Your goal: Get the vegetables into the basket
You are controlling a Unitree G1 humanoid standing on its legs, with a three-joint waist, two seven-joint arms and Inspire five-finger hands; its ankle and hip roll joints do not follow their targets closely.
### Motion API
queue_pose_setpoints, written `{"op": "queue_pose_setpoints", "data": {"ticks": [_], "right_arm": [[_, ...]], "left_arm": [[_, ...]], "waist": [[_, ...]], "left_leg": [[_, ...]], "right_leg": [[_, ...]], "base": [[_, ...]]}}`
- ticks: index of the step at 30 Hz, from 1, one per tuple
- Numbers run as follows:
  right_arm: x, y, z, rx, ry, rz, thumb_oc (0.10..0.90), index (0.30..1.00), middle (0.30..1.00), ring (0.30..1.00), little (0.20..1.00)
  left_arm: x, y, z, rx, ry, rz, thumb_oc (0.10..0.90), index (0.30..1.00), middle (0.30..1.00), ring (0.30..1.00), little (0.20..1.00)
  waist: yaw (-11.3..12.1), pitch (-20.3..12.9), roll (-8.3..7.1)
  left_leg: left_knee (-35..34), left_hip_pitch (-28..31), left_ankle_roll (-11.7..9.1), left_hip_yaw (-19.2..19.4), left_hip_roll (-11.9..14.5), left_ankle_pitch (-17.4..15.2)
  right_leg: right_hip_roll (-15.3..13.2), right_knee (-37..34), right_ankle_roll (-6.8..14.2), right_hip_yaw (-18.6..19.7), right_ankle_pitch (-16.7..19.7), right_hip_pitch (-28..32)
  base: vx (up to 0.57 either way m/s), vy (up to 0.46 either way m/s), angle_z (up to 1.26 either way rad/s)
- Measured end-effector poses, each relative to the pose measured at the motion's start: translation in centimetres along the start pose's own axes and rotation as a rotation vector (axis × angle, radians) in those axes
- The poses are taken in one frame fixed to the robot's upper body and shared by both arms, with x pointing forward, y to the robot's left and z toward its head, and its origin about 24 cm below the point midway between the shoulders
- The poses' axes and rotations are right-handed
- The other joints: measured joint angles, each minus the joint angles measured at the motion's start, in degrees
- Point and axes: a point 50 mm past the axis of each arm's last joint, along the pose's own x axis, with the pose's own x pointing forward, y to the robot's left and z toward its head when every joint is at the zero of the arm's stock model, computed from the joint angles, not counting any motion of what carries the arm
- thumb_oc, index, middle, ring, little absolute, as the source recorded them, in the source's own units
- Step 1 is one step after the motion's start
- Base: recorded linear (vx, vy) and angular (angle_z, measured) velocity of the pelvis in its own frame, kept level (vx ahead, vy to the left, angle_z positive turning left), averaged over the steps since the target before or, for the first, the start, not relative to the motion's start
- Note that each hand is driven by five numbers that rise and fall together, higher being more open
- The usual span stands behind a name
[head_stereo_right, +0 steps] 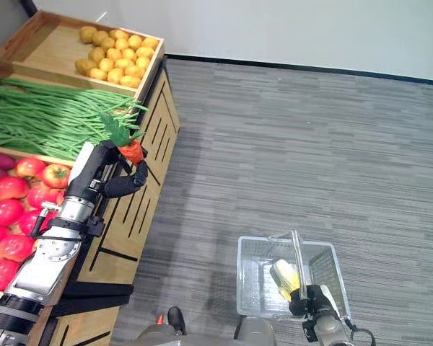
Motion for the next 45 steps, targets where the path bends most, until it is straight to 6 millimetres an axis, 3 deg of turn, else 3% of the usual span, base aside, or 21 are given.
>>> {"op": "queue_pose_setpoints", "data": {"ticks": [8,11,12,13,15,17,19,20,21,22,25,28,34,38,39,45], "right_arm": [[-0.4,0.1,-1.1,-0.005,0.014,0.006,0.400,0.300,0.300,0.300,0.300],[-0.4,-0.8,-0.9,-0.039,-0.001,-0.008,0.400,0.300,0.300,0.300,0.300],[-0.3,-1.5,-0.7,-0.060,-0.012,-0.020,0.400,0.300,0.300,0.300,0.300],[-0.1,-2.5,-0.1,-0.080,-0.032,-0.039,0.400,0.300,0.300,0.300,0.300],[0.1,-4.1,0.9,-0.105,-0.056,-0.076,0.400,0.300,0.300,0.300,0.300],[0.2,-4.5,1.6,-0.110,-0.084,-0.085,0.400,0.300,0.300,0.300,0.300],[0.1,-5.0,2.4,-0.116,-0.128,-0.092,0.400,0.300,0.300,0.300,0.300],[0.1,-5.6,2.5,-0.128,-0.135,-0.099,0.400,0.300,0.300,0.300,0.300],[0.1,-5.7,2.6,-0.126,-0.138,-0.104,0.400,0.300,0.300,0.300,0.300],[0.1,-5.8,3.1,-0.130,-0.157,-0.104,0.400,0.300,0.300,0.300,0.300],[0.2,-5.8,4.6,-0.128,-0.206,-0.107,0.400,0.300,0.300,0.300,0.300],[0.2,-5.9,6.8,-0.146,-0.274,-0.108,0.400,0.300,0.300,0.300,0.300],[-0.9,-6.5,13.7,-0.205,-0.519,-0.126,0.400,0.300,0.300,0.300,0.300],[-2.6,-7.3,17.6,-0.270,-0.676,-0.141,0.400,0.300,0.300,0.300,0.300],[-3.2,-7.4,19.0,-0.276,-0.743,-0.144,0.400,0.300,0.300,0.300,0.300],[-4.4,-7.2,22.9,-0.308,-0.860,-0.143,0.400,0.300,0.300,0.300,0.300]], "left_arm": [[-0.7,-1.1,-0.6,-0.052,0.037,-0.012,0.400,0.300,0.300,0.300,0.300],[-0.8,-1.7,-0.6,-0.073,0.042,-0.030,0.400,0.300,0.300,0.300,0.300],[-0.8,-1.9,-0.6,-0.077,0.042,-0.041,0.400,0.300,0.300,0.300,0.300],[-0.8,-2.2,-0.5,-0.082,0.037,-0.053,0.400,0.300,0.300,0.300,0.300],[-0.9,-2.7,-0.4,-0.089,0.036,-0.076,0.400,0.300,0.300,0.300,0.300],[-0.9,-2.8,-0.4,-0.091,0.034,-0.081,0.400,0.300,0.300,0.300,0.300],[-0.8,-2.9,-0.2,-0.095,0.022,-0.085,0.400,0.300,0.300,0.300,0.300],[-0.8,-3.3,-0.1,-0.107,0.019,-0.106,0.400,0.300,0.300,0.300,0.300],[-0.7,-3.3,0.0,-0.110,0.014,-0.117,0.400,0.300,0.300,0.300,0.300],[-0.6,-3.5,0.3,-0.106,-0.001,-0.141,0.400,0.300,0.300,0.300,0.300],[-0.9,-3.5,0.2,-0.063,0.004,-0.220,0.400,0.300,0.300,0.300,0.300],[-0.7,-3.7,0.4,-0.055,-0.009,-0.270,0.400,0.300,0.300,0.300,0.300],[1.6,-4.3,2.9,0.018,-0.142,-0.387,0.400,0.300,0.300,0.300,0.300],[2.8,-4.9,5.0,0.164,-0.274,-0.504,0.400,0.300,0.300,0.300,0.300],[2.8,-5.4,5.8,0.213,-0.337,-0.562,0.400,0.300,0.300,0.300,0.300],[2.2,-8.1,7.0,0.254,-0.445,-0.712,0.400,0.300,0.300,0.300,0.300]], "waist": [[-0.5,-1.0,0.46],[-0.4,-1.1,1.30],[-0.1,-1.2,1.72],[0.2,-0.8,0.96],[1.5,-0.7,1.03],[1.5,-0.8,1.37],[1.1,-1.0,2.42],[0.8,-1.6,3.99],[0.8,-1.5,4.21],[0.9,-0.7,2.90],[0.8,-0.1,1.61],[0.6,-0.1,1.63],[0.3,0.0,1.64],[0.2,0.0,1.74],[0.1,-0.1,1.90],[-0.5,-0.3,2.22]], "left_leg": [[5.2,0.0,-0.2,-0.1,2.7,0.2],[7.4,-0.1,-0.6,-2.0,3.7,0.6],[8.8,-0.6,-0.8,-4.5,3.7,0.7],[13.4,-4.4,-1.9,-12.1,2.8,-0.8],[4.6,-4.4,-5.1,-25.2,-0.4,-2.1],[2.6,-5.3,-5.1,-24.8,-0.1,-1.3],[2.1,-7.2,-4.2,-23.1,0.5,2.0],[0.5,-6.6,-3.1,-22.6,0.5,2.8],[-0.4,-5.9,-3.3,-21.9,0.6,2.6],[-0.4,-5.7,-2.7,-20.3,-0.7,2.3],[-0.4,-5.5,-1.7,-18.4,-2.9,2.2],[-0.4,-4.8,-1.0,-17.2,-3.9,1.7],[-0.4,-3.1,-1.0,-17.1,-3.7,1.5],[-0.4,-2.6,-1.1,-17.1,-3.4,1.3],[-0.4,-2.4,-1.2,-17.1,-3.4,1.3],[-0.4,-2.5,-1.2,-16.9,-3.2,1.3]], "right_leg": [[2.8,-2.3,-2.1,1.2,1.3,2.5],[3.5,-3.9,-3.4,2.4,2.1,3.6],[3.7,-4.0,-4.2,3.3,2.6,3.8],[2.6,-3.9,-5.0,5.3,3.0,2.9],[2.0,-4.4,-5.0,8.4,3.4,2.2],[2.2,-4.8,-4.5,8.8,3.3,2.2],[3.5,-5.1,-4.0,9.0,2.8,2.4],[4.5,-5.1,-3.3,9.2,2.7,2.5],[4.4,-5.1,-3.0,9.3,2.5,2.5],[2.8,-5.2,-2.0,9.0,2.6,2.3],[0.3,-5.1,-0.5,9.1,4.0,1.8],[-0.7,-5.1,0.1,9.9,4.3,1.9],[-0.6,-5.2,0.4,9.7,4.0,3.5],[-0.2,-5.4,0.5,9.7,3.8,4.0],[-0.2,-5.3,0.6,9.7,3.8,4.1],[0.0,-5.1,0.5,9.8,3.8,4.0]], "base": [[-0.01,-0.193,-0.15],[-0.03,-0.049,-0.24],[-0.01,-0.031,-0.37],[0.00,-0.024,-0.48],[0.01,0.008,-0.59],[0.05,0.070,-0.40],[0.06,0.160,-0.27],[0.01,0.134,-0.17],[-0.01,0.147,-0.24],[0.00,0.086,-0.25],[0.00,0.110,-0.29],[0.01,0.072,-0.17],[0.01,0.022,-0.01],[0.00,0.000,0.00],[0.00,0.000,0.00],[0.00,-0.007,0.00]]}}
